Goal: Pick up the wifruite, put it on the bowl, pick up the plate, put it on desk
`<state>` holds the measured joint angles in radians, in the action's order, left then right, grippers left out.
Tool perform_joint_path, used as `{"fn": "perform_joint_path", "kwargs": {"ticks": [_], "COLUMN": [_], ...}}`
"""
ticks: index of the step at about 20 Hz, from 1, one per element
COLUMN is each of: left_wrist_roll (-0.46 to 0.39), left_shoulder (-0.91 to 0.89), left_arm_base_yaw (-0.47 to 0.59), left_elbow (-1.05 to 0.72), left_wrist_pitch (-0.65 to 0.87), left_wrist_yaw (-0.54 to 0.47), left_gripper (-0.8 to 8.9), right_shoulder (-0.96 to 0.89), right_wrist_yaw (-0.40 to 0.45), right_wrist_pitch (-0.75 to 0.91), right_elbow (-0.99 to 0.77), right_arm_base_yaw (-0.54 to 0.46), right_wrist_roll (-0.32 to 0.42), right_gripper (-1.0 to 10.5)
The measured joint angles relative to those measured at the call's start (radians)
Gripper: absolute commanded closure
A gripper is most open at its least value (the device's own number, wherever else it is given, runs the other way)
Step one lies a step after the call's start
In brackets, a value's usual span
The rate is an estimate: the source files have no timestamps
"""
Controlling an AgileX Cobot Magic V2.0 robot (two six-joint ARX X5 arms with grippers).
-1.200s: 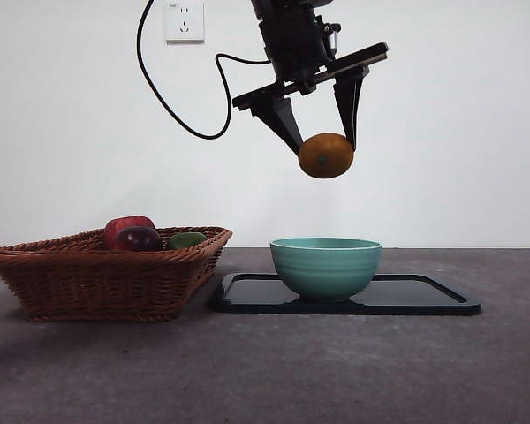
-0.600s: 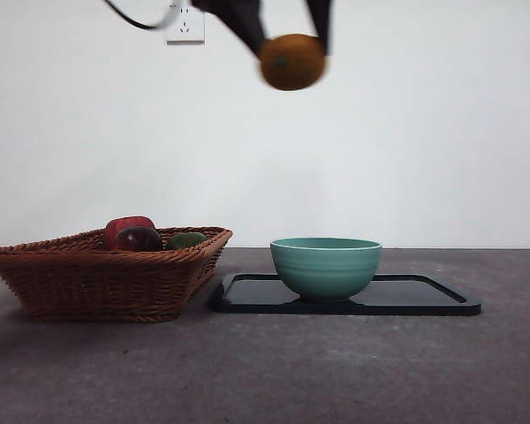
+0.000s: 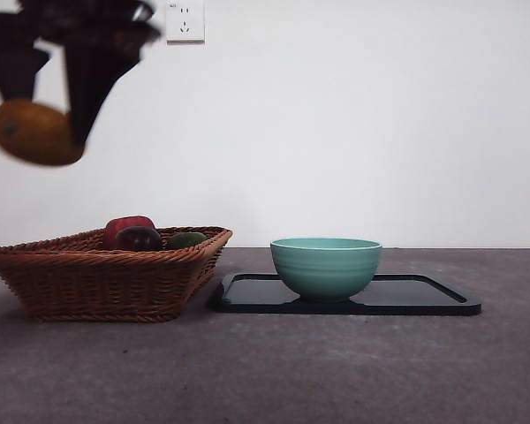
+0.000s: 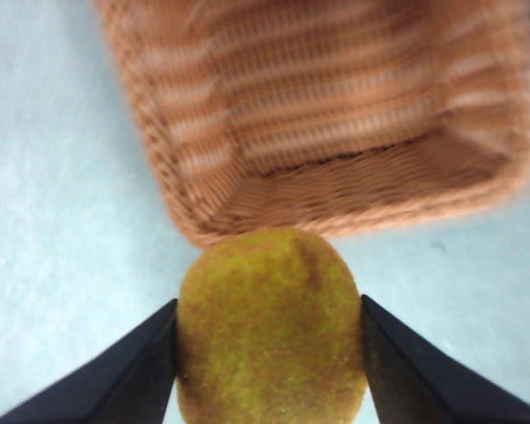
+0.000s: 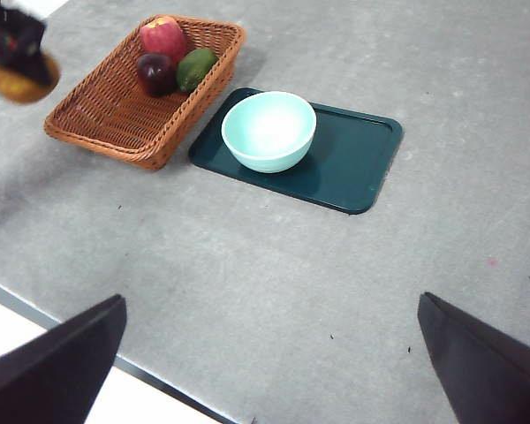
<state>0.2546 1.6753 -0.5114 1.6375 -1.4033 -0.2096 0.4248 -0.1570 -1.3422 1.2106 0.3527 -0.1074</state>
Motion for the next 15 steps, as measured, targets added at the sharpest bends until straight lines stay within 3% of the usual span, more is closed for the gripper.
{"fn": "perform_joint_path", "kwargs": {"ticks": [5, 9, 15], "left_wrist_roll": [-0.002, -0.003, -0.002], "left_shoulder": [0.004, 0.065, 0.191], "left_arm_base_yaw": [0.048, 0.061, 0.061], "left_elbow": [-0.098, -0.099, -0.100], "left_wrist_pitch": [0.320, 0.362, 0.409], "left_wrist_yaw": [0.003, 0.059, 0.062], "left_gripper": [6.09, 6.31, 6.29], "right_shoulder": [0.000, 0.000, 0.000], "right_wrist_yaw": [0.000, 0.000, 0.000], "right_wrist_pitch": [0.000, 0.000, 0.000], "right_elbow": [0.000, 0.000, 0.000], "right_arm_base_yaw": [0.000, 0.000, 0.000], "right_wrist_roll": [-0.010, -0.027, -0.031], "right_gripper": [3.7, 3.7, 3.7]}}
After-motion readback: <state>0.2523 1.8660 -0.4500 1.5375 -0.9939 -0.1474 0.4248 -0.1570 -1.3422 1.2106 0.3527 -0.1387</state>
